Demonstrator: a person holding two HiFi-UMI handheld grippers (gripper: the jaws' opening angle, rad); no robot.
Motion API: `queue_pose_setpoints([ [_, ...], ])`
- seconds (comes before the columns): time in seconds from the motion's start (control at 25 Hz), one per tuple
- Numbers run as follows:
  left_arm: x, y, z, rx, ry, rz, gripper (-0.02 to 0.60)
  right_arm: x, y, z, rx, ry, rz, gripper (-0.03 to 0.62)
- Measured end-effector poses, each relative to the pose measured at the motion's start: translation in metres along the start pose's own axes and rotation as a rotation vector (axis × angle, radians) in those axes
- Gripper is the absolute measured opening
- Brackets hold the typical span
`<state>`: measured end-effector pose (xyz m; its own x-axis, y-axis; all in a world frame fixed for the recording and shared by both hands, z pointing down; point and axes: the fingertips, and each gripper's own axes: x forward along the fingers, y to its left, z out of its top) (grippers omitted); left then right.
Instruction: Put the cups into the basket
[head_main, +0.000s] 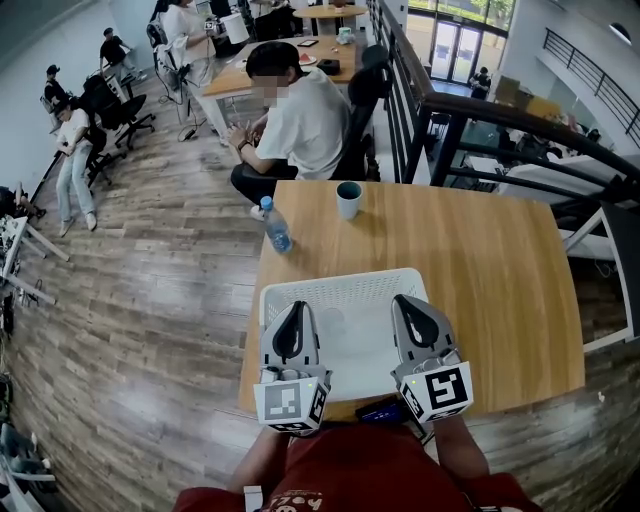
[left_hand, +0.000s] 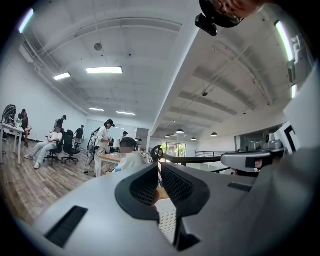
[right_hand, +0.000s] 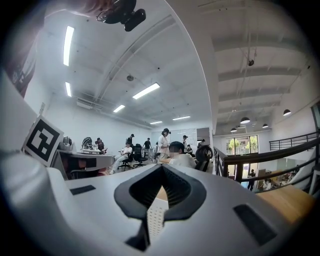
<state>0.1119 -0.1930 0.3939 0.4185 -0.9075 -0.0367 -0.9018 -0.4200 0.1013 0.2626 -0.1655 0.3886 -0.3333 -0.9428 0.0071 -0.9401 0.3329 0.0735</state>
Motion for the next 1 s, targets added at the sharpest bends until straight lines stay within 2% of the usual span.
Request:
queue_pose_setpoints([
  [0.24, -0.001, -0.004, 0.003, 0.023, -0.005, 0.003, 0.023, 0.001, 0.001, -0.001, -0.002, -0.002, -0.004, 0.009],
  [1.0, -0.004, -0.01, -0.003, 0.007, -0.004, -0.004, 0.023, -0.002, -0.002, -0.006, 0.015, 0.001, 0.004, 0.01],
])
